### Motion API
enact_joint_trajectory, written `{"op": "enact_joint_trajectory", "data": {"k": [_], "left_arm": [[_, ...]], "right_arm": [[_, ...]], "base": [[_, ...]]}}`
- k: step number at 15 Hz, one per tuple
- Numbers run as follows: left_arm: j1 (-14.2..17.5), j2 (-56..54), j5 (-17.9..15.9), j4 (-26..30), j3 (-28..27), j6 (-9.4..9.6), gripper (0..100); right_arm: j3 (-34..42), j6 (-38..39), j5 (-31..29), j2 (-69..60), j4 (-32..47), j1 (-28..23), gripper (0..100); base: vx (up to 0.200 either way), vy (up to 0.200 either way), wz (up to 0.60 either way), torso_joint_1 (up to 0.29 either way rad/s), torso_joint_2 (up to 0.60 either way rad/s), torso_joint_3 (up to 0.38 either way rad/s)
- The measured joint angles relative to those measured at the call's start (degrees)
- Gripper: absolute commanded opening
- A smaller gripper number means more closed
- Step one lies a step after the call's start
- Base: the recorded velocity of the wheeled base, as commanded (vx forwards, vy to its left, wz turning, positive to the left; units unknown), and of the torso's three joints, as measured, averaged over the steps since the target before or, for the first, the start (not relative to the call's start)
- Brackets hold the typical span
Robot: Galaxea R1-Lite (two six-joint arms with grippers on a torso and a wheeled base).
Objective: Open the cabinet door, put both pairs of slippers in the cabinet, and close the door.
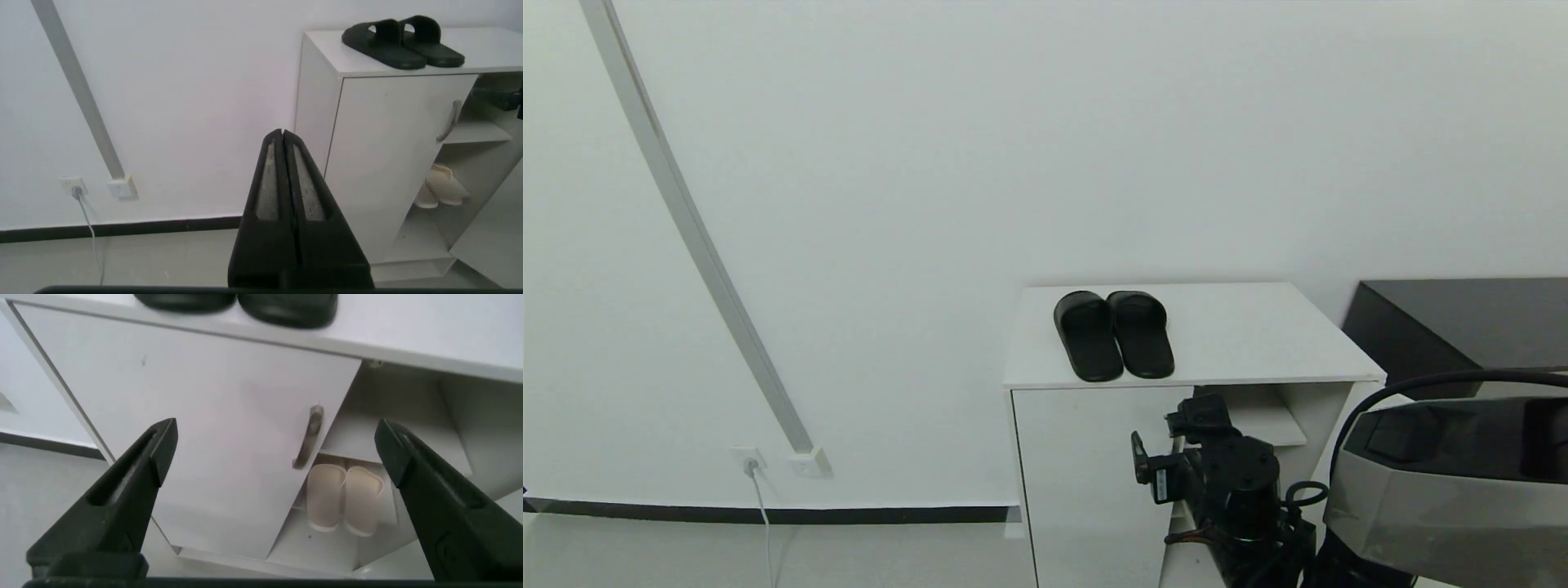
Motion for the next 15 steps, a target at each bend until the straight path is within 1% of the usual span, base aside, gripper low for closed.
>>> {"op": "enact_joint_trajectory", "data": {"k": [9, 11, 12, 14, 15], "left_arm": [[0.0, 0.0, 0.0, 0.0, 0.0, 0.0, 0], [0.0, 0.0, 0.0, 0.0, 0.0, 0.0, 0], [0.0, 0.0, 0.0, 0.0, 0.0, 0.0, 0], [0.0, 0.0, 0.0, 0.0, 0.0, 0.0, 0], [0.0, 0.0, 0.0, 0.0, 0.0, -0.02, 0]], "right_arm": [[0.1, 0.0, 0.2, 0.0, -0.1, -0.1, 100], [0.1, -0.8, 0.5, 0.1, -0.2, -0.1, 100], [0.1, -2.4, 0.3, 0.1, -0.6, -0.1, 100], [0.0, -5.6, 0.8, 0.1, -4.1, -0.6, 100], [-0.9, -6.4, 1.0, -0.1, -3.5, -1.2, 100]], "base": [[0.0, 0.0, 0.0, 0.166, -0.36, -0.193], [0.0, 0.0, 0.0, 0.049, -0.11, -0.051], [0.0, 0.0, 0.0, 0.0, 0.0, 0.0], [0.0, 0.0, 0.0, 0.0, 0.0, 0.0], [0.0, 0.0, 0.0, 0.0, 0.0, 0.0]]}}
